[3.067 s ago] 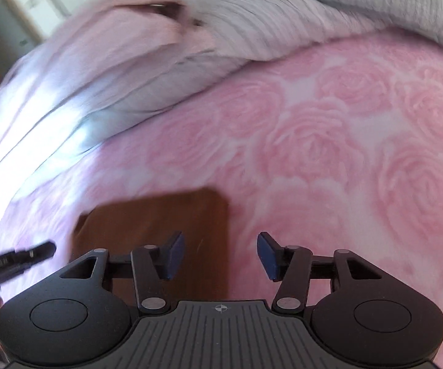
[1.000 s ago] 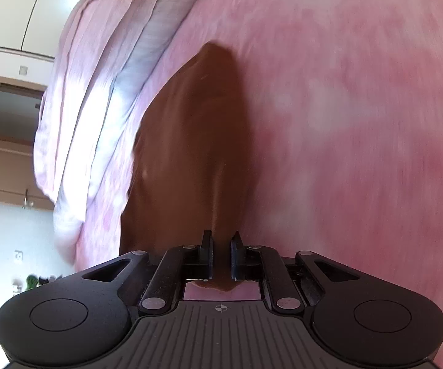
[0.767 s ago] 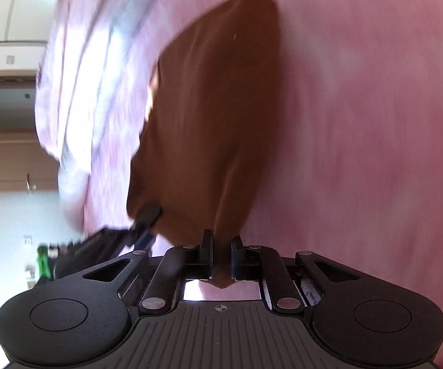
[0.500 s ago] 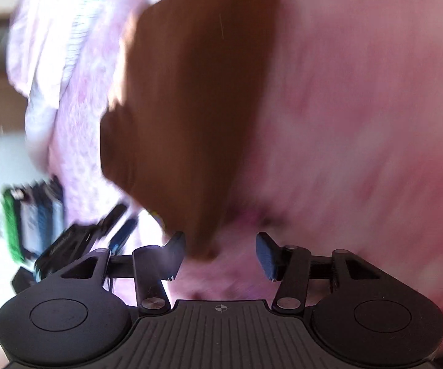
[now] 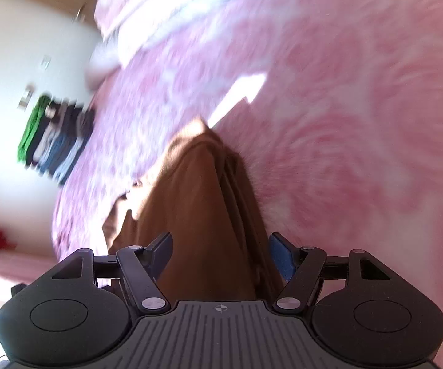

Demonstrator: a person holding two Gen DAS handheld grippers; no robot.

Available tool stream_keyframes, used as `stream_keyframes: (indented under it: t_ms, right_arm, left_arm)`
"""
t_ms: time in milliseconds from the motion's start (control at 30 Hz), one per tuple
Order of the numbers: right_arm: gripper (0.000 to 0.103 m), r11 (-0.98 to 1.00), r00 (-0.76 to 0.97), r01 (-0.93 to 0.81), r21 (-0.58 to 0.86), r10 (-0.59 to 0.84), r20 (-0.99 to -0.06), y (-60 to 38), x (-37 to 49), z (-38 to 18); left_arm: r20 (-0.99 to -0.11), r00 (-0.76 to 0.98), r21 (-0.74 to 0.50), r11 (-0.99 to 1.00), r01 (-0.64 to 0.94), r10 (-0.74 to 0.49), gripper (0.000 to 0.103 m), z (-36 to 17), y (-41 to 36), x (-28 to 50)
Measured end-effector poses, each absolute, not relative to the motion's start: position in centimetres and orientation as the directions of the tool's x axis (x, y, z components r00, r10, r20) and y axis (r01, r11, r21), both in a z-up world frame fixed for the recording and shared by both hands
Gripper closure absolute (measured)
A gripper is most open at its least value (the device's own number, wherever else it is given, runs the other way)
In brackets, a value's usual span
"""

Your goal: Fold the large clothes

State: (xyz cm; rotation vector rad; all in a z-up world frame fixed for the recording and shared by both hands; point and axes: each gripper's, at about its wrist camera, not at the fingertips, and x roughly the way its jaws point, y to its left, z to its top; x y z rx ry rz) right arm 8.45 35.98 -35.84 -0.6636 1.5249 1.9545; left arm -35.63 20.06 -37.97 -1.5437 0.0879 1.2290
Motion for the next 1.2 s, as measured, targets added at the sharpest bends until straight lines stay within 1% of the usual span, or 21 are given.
stream_keyframes:
  t_ms: [67, 167, 200, 267, 333, 367, 400, 433, 467, 500, 567, 667, 900, 1067, 1200]
  right_arm:
    - [0.037, -0.219, -0.728, -0.677, 0.703, 0.063, -0.682, 37.5, 7.6, -37.4]
    - [0.038, -0.262, -0.762, -0.621, 0.739, -0.020, -0.647, 38.9, 6.9, -39.1]
    - [0.043, -0.268, -0.770, -0.606, 0.749, -0.037, -0.637, 39.1, 6.6, -39.1]
    - [0.048, -0.278, -0.784, -0.579, 0.766, -0.069, -0.617, 40.0, 6.2, -39.6]
    - [0.053, -0.282, -0.798, -0.554, 0.784, -0.091, -0.596, 40.4, 6.1, -39.9]
    - [0.059, -0.274, -0.807, -0.542, 0.795, -0.097, -0.583, 40.5, 6.1, -40.1]
    - [0.067, -0.267, -0.814, -0.533, 0.803, -0.097, -0.573, 40.6, 6.2, -40.2]
    - [0.070, -0.262, -0.821, -0.526, 0.809, -0.094, -0.564, 40.6, 6.4, -40.4]
    - [0.074, -0.262, -0.826, -0.521, 0.812, -0.084, -0.557, 40.4, 6.7, -40.4]
    - [0.077, -0.264, -0.832, -0.518, 0.814, -0.067, -0.551, 40.1, 7.0, -40.4]
    - [0.080, -0.252, -0.833, -0.530, 0.810, -0.025, -0.553, 39.6, 7.5, -40.0]
    - [0.081, -0.237, -0.817, -0.569, 0.787, 0.052, -0.575, 38.3, 7.9, -38.3]
    - [0.082, -0.219, -0.752, -0.659, 0.720, 0.177, -0.635, 33.1, 6.1, -32.2]
    - [0.082, -0.205, -0.739, -0.671, 0.712, 0.253, -0.624, 27.7, 0.0, -26.4]
    - [0.082, -0.189, -0.735, -0.674, 0.714, 0.260, -0.626, 23.3, -7.4, -22.7]
  left_arm:
    - [-0.710, 0.448, -0.685, -0.385, -0.618, 0.544, 0.052, -38.0, 20.3, -35.4]
    - [-0.699, 0.442, -0.691, -0.371, -0.621, 0.562, 0.052, -38.3, 20.8, -34.9]
    - [-0.692, 0.444, -0.698, -0.371, -0.613, 0.569, 0.052, -38.5, 21.0, -34.8]
    - [-0.675, 0.451, -0.716, -0.372, -0.590, 0.584, 0.053, -39.0, 21.5, -34.8]
    - [-0.669, 0.450, -0.720, -0.367, -0.589, 0.592, 0.058, -39.4, 22.3, -34.7]
    - [-0.670, 0.449, -0.718, -0.363, -0.594, 0.591, 0.064, -39.6, 22.7, -34.6]
    - [-0.670, 0.450, -0.718, -0.362, -0.594, 0.591, 0.072, -39.9, 23.0, -34.6]
    - [-0.670, 0.450, -0.719, -0.363, -0.593, 0.591, 0.075, -40.1, 23.2, -34.6]
    - [-0.669, 0.453, -0.720, -0.363, -0.592, 0.589, 0.085, -40.3, 23.4, -34.7]
    - [-0.667, 0.458, -0.723, -0.363, -0.588, 0.587, 0.089, -40.4, 23.5, -34.8]
    - [-0.674, 0.453, -0.714, -0.358, -0.602, 0.584, 0.092, -40.2, 23.8, -34.6]
    - [-0.694, 0.428, -0.677, -0.322, -0.662, 0.579, 0.094, -38.8, 24.4, -33.9]
    - [-0.668, 0.456, -0.682, -0.238, -0.692, 0.588, 0.095, -34.3, 23.9, -36.1]
    - [-0.637, 0.479, -0.699, -0.192, -0.689, 0.604, 0.095, -29.1, 20.9, -41.9]
    - [-0.644, 0.479, -0.696, -0.196, -0.691, 0.596, 0.095, -24.3, 17.7, -48.7]
